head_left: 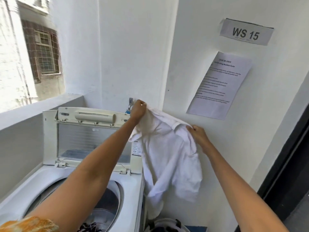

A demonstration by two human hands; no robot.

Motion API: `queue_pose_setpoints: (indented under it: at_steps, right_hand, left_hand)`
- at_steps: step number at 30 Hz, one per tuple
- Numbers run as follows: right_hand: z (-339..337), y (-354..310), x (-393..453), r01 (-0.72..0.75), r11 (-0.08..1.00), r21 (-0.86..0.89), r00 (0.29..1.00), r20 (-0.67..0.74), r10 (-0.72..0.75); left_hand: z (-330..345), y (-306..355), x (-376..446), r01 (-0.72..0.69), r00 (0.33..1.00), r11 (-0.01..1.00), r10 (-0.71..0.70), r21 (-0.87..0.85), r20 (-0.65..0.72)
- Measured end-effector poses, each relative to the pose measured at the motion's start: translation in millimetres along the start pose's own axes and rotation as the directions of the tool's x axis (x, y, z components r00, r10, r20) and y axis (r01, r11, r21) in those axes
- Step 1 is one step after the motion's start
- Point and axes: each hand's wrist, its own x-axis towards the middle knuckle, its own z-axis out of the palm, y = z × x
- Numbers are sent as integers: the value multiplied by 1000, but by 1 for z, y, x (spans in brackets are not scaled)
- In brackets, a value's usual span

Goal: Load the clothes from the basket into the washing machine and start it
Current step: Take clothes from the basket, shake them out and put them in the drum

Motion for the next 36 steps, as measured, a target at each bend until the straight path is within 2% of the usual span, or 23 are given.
queue_pose_setpoints:
  at_steps: [2,4,5,7,9,10,12,15,17,19,21,22,24,26,29,33,35,36]
  right_hand:
    - [3,-16,11,12,993,115,999,-52,-6]
    - [14,-30,17,-31,960,279,998,-41,44]
    - [21,-41,16,-43,935,351,999,5,44]
    - [39,-62,13,-23,880,475,993,111,-34]
    - [56,-78,9,60,862,504,977,149,-155]
    - [61,-84,6,106,871,480,968,150,-201]
    - [68,-84,4,163,914,371,949,196,-248]
    - [76,-54,4,194,973,123,894,387,-227]
    - [89,-31,-6,84,996,32,879,469,-89]
    - [103,-30,-24,-78,997,-11,874,480,73]
    - [124,-43,-31,-144,987,66,874,476,95]
    - [135,-61,-37,-169,972,166,872,485,68]
    - [158,-101,-44,-239,884,401,880,474,23]
    - [180,-142,-49,-242,785,570,907,420,-26]
    - [207,-187,-60,-234,633,738,948,316,-18]
    - [227,-234,-66,-276,251,928,958,286,-5]
    - [236,-251,-65,-259,181,949,964,265,-11]
    - [241,-255,-64,-235,193,953,971,240,-5]
  left_hand:
    - [-18,-6,-4,-96,995,995,97,-24,39]
    - [-31,-2,-15,-237,947,972,228,11,225]
    - [-34,0,-21,-272,909,961,240,47,340]
    - [-32,5,-32,-281,845,947,168,154,508]
    - [-23,4,-36,-254,810,956,130,143,572]
    - [-19,5,-39,-215,824,975,148,60,547]
    - [-14,1,-43,-94,901,982,154,-163,406]
    - [-16,-2,-47,14,976,916,74,-402,204]
    - [-25,1,-45,69,994,849,-11,-524,113]
    - [-43,8,-41,71,996,793,-85,-605,5]
    - [-68,13,-39,23,984,819,-119,-574,-130]
    - [-82,13,-38,-30,980,852,-78,-523,-182]
    - [-109,11,-38,-125,976,918,46,-376,-211]
    - [-136,11,-39,-172,971,945,114,-279,-212]
    - [-177,19,-38,-220,941,912,104,-347,-323]
    - [-223,46,-32,-249,918,868,70,-429,-390]
    - [-238,50,-25,-264,924,861,96,-434,-371]
    - [-242,48,-22,-268,928,855,104,-445,-359]
